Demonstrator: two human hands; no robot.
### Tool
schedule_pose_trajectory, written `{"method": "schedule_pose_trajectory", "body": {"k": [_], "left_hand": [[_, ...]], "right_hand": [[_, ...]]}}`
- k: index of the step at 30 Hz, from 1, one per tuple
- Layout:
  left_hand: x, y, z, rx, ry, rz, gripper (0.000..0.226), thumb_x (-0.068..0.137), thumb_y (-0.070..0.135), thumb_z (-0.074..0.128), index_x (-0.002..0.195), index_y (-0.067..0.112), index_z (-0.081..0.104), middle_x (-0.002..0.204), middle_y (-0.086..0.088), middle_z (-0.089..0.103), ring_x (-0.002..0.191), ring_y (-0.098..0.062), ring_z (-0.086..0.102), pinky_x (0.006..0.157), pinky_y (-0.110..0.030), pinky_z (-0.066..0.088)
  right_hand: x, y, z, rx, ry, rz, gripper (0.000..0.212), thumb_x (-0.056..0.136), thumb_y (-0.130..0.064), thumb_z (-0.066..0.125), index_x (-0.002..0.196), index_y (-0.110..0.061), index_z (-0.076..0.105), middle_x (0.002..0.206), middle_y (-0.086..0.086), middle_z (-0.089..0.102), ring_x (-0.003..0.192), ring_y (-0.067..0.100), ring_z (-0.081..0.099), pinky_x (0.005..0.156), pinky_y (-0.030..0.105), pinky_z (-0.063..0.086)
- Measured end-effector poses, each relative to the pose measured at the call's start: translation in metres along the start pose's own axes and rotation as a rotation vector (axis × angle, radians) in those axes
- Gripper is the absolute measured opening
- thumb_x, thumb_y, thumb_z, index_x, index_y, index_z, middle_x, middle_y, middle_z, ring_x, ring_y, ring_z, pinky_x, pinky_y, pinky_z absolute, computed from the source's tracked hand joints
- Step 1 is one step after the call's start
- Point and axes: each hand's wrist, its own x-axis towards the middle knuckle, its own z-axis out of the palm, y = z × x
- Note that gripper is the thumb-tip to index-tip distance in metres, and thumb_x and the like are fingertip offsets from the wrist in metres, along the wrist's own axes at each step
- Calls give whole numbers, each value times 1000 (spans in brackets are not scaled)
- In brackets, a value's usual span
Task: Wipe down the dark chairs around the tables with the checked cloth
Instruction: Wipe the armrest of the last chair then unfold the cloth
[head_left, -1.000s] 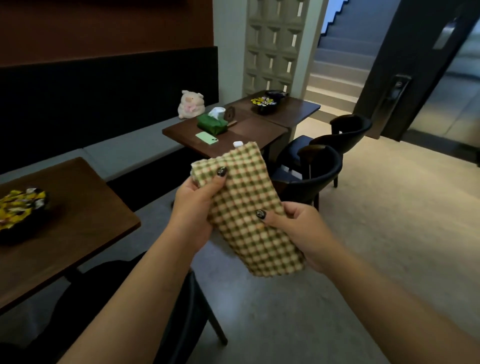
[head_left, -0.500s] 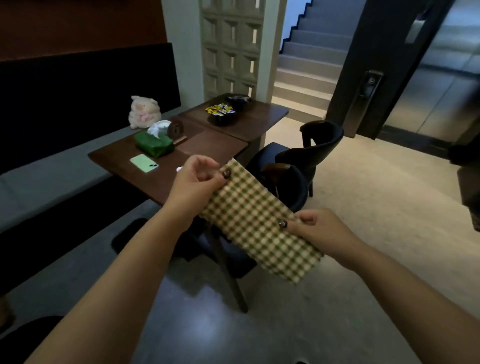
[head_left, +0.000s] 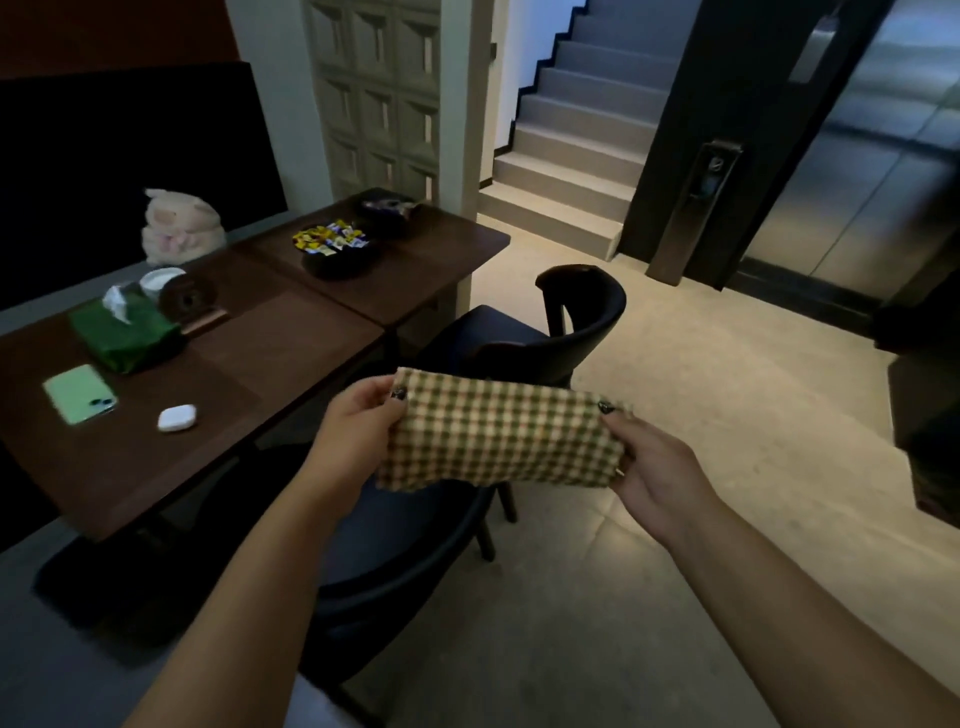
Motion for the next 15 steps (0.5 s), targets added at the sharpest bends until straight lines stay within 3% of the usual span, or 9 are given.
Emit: {"method": "schedule_pose_trajectory", "body": {"k": [2, 5, 7, 12, 15], "left_hand": [[34, -2, 29, 9, 27, -51, 24, 100, 11, 45, 98, 23, 65, 100, 3, 67, 93, -13, 62, 71, -27, 48], [91, -5, 66, 26, 133, -39, 19, 100, 15, 45, 105, 20, 63, 103, 5, 64, 94, -12, 59, 77, -31, 49], [129, -9, 89, 98, 201, 47, 16, 100, 17, 43, 107, 20, 58, 98, 11, 58, 89, -5, 54, 70, -23, 44], [217, -10, 136, 286, 234, 188, 11, 102, 25, 42, 105, 21, 52, 93, 13, 58, 76, 5, 55, 53, -10, 38], [262, -6, 158, 307, 263, 208, 9, 102, 24, 43, 103, 21, 51, 88, 12, 57, 70, 15, 54, 53, -6, 40]], "right_hand": [[38, -12, -2, -43, 48, -38, 21, 94, -10, 56, 111, -3, 63, 105, 12, 71, 96, 24, 67, 82, 39, 53], [102, -28, 0, -297, 151, -192, 14, 97, -21, 52, 98, -18, 66, 100, 3, 70, 95, 21, 65, 82, 39, 52], [146, -38, 3, -467, 195, -306, 18, 98, -27, 45, 93, -22, 61, 95, 0, 68, 89, 20, 64, 76, 36, 51], [258, -64, 5, -687, 264, -409, 19, 100, -28, 37, 96, -19, 54, 91, 5, 63, 86, 27, 62, 74, 45, 51], [310, -87, 2, -818, 217, -474, 17, 101, -25, 37, 93, -20, 52, 85, 3, 63, 79, 22, 60, 62, 33, 44]]}}
